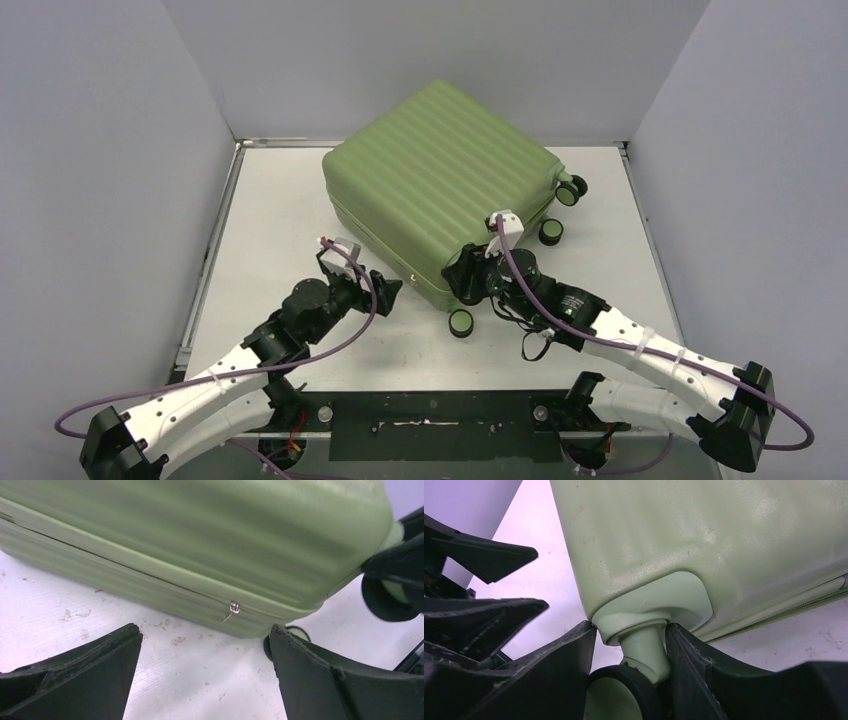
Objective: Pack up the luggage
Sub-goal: Zip the luggage at the center of the board.
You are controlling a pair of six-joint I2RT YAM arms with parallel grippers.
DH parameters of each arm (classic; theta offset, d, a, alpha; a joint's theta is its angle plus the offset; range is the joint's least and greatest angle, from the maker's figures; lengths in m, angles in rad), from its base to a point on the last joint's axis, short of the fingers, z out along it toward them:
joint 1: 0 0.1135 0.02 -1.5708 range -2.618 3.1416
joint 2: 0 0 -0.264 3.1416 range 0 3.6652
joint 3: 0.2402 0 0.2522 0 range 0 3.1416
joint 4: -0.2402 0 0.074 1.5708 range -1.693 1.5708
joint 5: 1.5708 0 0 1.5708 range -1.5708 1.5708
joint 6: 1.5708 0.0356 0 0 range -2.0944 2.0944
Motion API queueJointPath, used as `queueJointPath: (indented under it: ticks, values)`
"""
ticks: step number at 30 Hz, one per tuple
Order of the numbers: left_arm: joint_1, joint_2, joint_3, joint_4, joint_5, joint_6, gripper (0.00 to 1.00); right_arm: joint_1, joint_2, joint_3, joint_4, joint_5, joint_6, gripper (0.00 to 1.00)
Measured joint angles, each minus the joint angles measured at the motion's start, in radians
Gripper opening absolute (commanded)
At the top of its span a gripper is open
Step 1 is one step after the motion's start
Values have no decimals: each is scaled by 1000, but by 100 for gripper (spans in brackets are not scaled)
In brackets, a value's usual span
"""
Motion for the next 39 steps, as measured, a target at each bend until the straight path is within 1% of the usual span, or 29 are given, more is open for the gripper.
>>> queueJointPath:
  ticks: [2, 5, 6, 8, 11, 14, 22, 31, 39]
  values:
    - [0, 43, -2, 10, 29, 24, 93, 6, 8, 9, 0, 14, 2, 49]
    - [0, 109, -17, 44, 72, 50, 83, 11, 9, 9, 0, 22, 0, 51]
    - [0, 129, -21, 55, 84, 56, 79, 11, 6, 9, -1, 22, 0, 51]
    - [0, 182, -29, 86, 109, 71, 75, 11, 3, 8, -1, 22, -2, 51]
    - [1, 245, -46, 154, 142, 89, 73, 11, -5, -5, 12, 20, -3, 51]
    - [2, 295, -63, 234, 169, 104, 69, 11, -13, -18, 29, 18, -4, 51]
    - [29, 446, -79, 437, 247, 137, 68, 11, -19, -24, 36, 15, -16, 51]
    - [49, 517, -79, 533, 259, 172, 53, 11, -19, -24, 37, 11, -27, 50]
    - [53, 543, -79, 583, 259, 181, 44, 10, -19, -24, 38, 10, -27, 49]
